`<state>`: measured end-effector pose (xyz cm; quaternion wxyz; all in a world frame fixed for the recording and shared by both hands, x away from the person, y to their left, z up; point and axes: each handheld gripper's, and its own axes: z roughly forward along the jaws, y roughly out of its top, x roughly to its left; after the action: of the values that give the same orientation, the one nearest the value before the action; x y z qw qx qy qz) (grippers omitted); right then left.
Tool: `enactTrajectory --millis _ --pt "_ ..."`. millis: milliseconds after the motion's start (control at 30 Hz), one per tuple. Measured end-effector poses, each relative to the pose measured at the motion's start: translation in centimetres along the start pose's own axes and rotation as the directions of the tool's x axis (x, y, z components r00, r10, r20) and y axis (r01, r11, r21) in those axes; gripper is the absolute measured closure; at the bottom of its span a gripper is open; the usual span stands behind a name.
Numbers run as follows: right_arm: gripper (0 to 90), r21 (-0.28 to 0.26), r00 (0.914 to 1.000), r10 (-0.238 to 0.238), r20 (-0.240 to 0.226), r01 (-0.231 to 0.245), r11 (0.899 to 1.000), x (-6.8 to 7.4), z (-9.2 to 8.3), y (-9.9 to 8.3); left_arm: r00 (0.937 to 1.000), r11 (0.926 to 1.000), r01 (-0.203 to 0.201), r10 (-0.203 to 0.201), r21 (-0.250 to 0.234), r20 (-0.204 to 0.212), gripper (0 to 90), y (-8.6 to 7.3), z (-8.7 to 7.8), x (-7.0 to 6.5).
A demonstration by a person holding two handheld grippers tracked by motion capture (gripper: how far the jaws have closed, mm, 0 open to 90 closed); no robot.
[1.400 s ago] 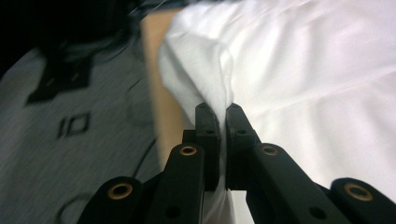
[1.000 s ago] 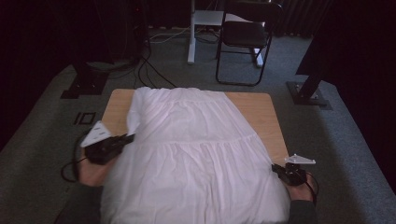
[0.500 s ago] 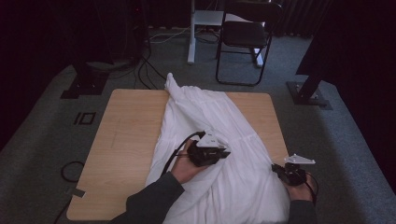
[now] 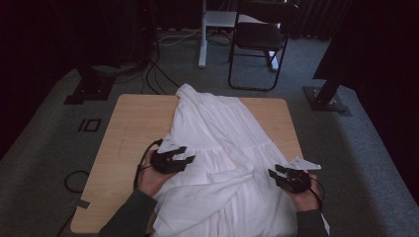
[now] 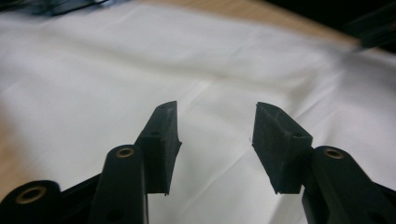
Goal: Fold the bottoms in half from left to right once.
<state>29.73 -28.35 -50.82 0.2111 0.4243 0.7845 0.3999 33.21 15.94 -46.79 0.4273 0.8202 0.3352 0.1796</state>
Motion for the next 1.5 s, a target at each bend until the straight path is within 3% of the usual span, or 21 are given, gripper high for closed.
enactTrajectory --millis 133,233,267,400,533,600,633,700,800,900,933,1033,1100,1133,1167,1233,1267,1300,1333,1400,1500 --pt "70.4 -0.012 0.989 -0.109 -0.1 0.109 0.994 3.3 0.9 1.9 0.9932 0.9942 0.097 -0.094 0.045 -0.069 50.1 -4.4 -2.1 2.6" --pt "62.7 -0.023 0.98 -0.139 -0.142 0.137 0.99 4.6 1.6 2.7 0.9875 0.9886 0.138 -0.133 0.061 -0.085 49.5 -6.2 -2.7 3.2" --pt "54.8 -0.014 0.9709 -0.156 -0.182 0.156 0.988 6.0 2.9 3.8 0.9811 0.9804 0.182 -0.176 0.074 -0.08 48.8 -8.0 -2.7 3.5" --pt "45.1 0.011 0.9602 -0.188 -0.207 0.194 0.981 7.7 5.0 4.6 0.9748 0.9708 0.219 -0.213 0.099 -0.066 48.6 -9.5 -1.8 3.3" --pt "40.3 0.083 0.9564 -0.188 -0.224 0.211 0.974 8.5 7.5 4.5 0.9778 0.9672 0.21 -0.207 0.143 -0.031 47.1 -9.6 -0.2 2.6" --pt "50.6 0.12 0.9539 -0.184 -0.237 0.216 0.969 8.5 8.4 4.1 0.9771 0.9638 0.212 -0.211 0.161 -0.025 47.0 -9.8 0.7 2.4" --pt "63.5 0.129 0.9519 -0.185 -0.244 0.221 0.967 8.5 8.5 4.0 0.9731 0.9614 0.227 -0.23 0.156 0.003 49.7 -9.8 0.9 2.4" --pt "80.0 0.119 0.9522 -0.19 -0.239 0.223 0.968 8.3 8.0 3.9 0.9755 0.9652 0.205 -0.215 0.162 0.046 81.4 -9.7 1.1 2.1" --pt "87.9 0.052 0.9606 -0.175 -0.216 0.19 0.98 7.2 5.7 4.3 0.9823 0.9762 0.181 -0.185 0.12 0.028 87.6 -9.1 -0.2 1.9" --pt "88.3 -0.045 0.9738 -0.143 -0.176 0.138 0.989 5.4 2.1 4.8 0.9749 0.9762 0.217 -0.217 0.009 0.051 87.8 -7.6 -3.0 2.0" --pt "88.3 -0.078 0.9783 -0.132 -0.16 0.12 0.99 4.7 0.7 5.0 0.9769 0.977 0.211 -0.209 -0.033 0.043 87.9 -6.7 -4.2 1.8" --pt "88.5 -0.202 0.9919 -0.091 -0.088 0.071 0.977 2.6 -4.0 5.2 0.9808 0.9782 0.195 -0.195 -0.071 0.013 87.2 -4.4 -5.6 1.1" --pt "88.5 -0.275 0.9984 -0.055 -0.01 0.05 0.96 1.1 -6.9 4.7 0.9816 0.9782 0.191 -0.191 -0.082 0.0 77.9 -3.4 -5.3 0.6" --pt "88.5 -0.275 0.9984 -0.055 -0.01 0.05 0.96 1.1 -6.9 4.7 0.9816 0.9782 0.191 -0.191 -0.082 0.0 71.3 -3.4 -5.3 0.6" --pt "88.5 -0.303 0.999 0.002 0.045 0.012 0.953 -0.9 -8.6 3.4 0.9844 0.983 0.174 -0.175 -0.057 -0.012 68.8 -3.0 -3.9 0.2" --pt "88.5 -0.292 0.9977 0.02 0.065 0.0 0.956 -1.6 -8.7 2.7 0.9844 0.983 0.174 -0.175 -0.057 -0.012 66.6 -3.0 -3.9 0.2" --pt "88.5 -0.292 0.9977 0.02 0.065 0.0 0.956 -1.6 -8.7 2.7 0.9849 0.9847 0.173 -0.173 -0.024 0.006 66.6 -3.1 -2.1 -0.3" --pt "88.0 -0.185 0.9884 0.108 0.107 -0.087 0.979 -4.6 -7.3 -1.6 0.9862 0.9862 0.165 -0.165 0.013 0.013 61.4 -3.5 -0.4 -0.8" --pt "87.8 -0.124 0.9838 0.124 0.13 -0.108 0.986 -5.4 -6.3 -2.9 0.9862 0.9862 0.165 -0.165 0.013 0.013 60.3 -3.5 -0.4 -0.8" --pt "86.6 -0.009 0.978 0.142 0.153 -0.142 0.99 -6.4 -4.4 -5.4 0.9874 0.9864 0.156 -0.157 0.052 0.02 58.0 -3.9 0.9 -1.5" --pt "82.4 0.072 0.9784 0.154 0.138 -0.165 0.984 -6.7 -2.5 -7.4 0.9911 0.989 0.12 -0.124 0.086 0.047 55.7 -4.2 2.0 -2.6"
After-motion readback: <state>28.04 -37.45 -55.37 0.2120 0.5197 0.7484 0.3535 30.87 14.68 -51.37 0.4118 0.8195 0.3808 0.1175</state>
